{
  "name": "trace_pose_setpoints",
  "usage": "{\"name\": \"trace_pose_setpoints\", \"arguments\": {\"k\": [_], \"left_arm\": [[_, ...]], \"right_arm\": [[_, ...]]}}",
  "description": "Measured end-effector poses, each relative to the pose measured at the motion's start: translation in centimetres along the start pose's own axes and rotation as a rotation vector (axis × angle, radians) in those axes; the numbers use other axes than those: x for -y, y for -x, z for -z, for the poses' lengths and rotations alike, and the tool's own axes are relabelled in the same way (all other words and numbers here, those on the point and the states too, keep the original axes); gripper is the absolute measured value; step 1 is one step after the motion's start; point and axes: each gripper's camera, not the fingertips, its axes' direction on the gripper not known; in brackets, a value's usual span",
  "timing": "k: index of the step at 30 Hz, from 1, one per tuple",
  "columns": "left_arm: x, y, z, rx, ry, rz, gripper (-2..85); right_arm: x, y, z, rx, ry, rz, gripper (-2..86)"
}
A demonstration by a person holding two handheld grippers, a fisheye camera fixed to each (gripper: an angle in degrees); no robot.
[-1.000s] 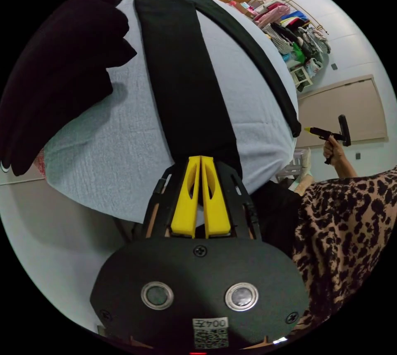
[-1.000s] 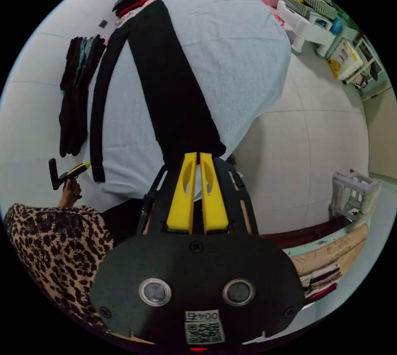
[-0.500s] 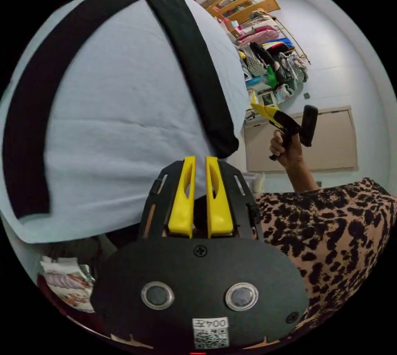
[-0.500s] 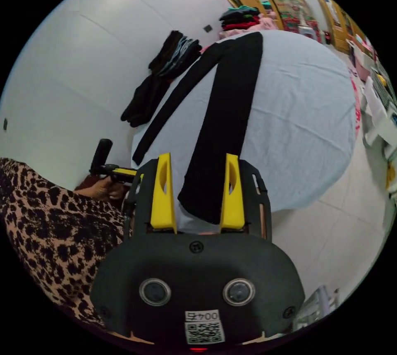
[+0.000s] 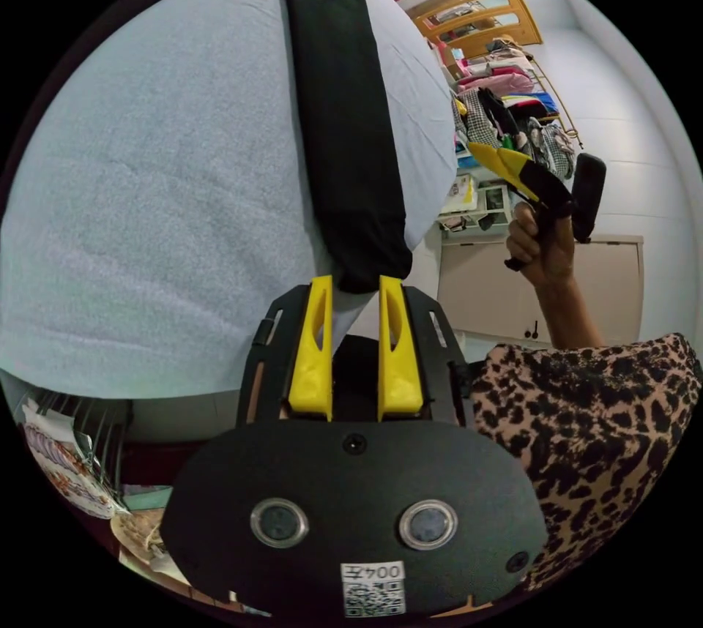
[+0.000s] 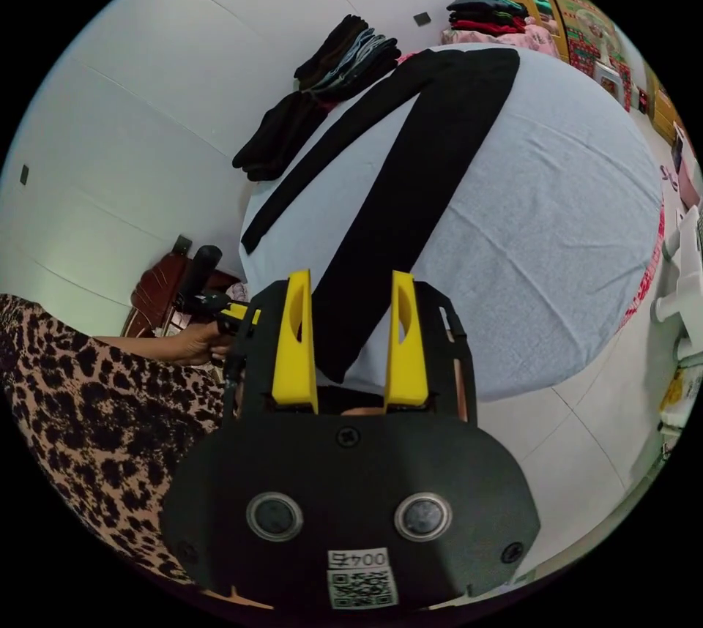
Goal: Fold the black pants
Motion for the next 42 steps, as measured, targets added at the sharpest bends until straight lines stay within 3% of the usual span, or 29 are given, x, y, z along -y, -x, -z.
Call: {"name": "trace_pose_setpoints", "arguments": {"k": [5, 15, 24, 32, 42], "left_arm": [[0.9, -0.8, -2.4, -0.024, 0.001, -0.015, 3.2], [-2.0, -2.1, -4.7, 0.014, 0.013, 0.058, 1.1], [-5.9, -8.8, -7.7, -0.006, -0.205, 0.166, 2.7], [-9.6, -14.3, -1.5, 0.355, -0.624, 0.472, 5.7], [4.7, -9.0, 4.0, 0.629, -0.581, 0.382, 9.6]], "right_arm": [[1.0, 1.0, -2.2, -0.049, 0.035, -0.022, 13.9], [4.4, 0.3, -8.7, -0.070, 0.101, -0.023, 13.4], [11.6, -2.6, -16.6, -0.058, 0.194, 0.080, 13.4], [12.1, -2.6, -25.8, -0.117, 0.388, 0.320, 13.3], [6.3, 0.0, -33.1, -0.209, 0.446, 0.377, 9.3]]}}
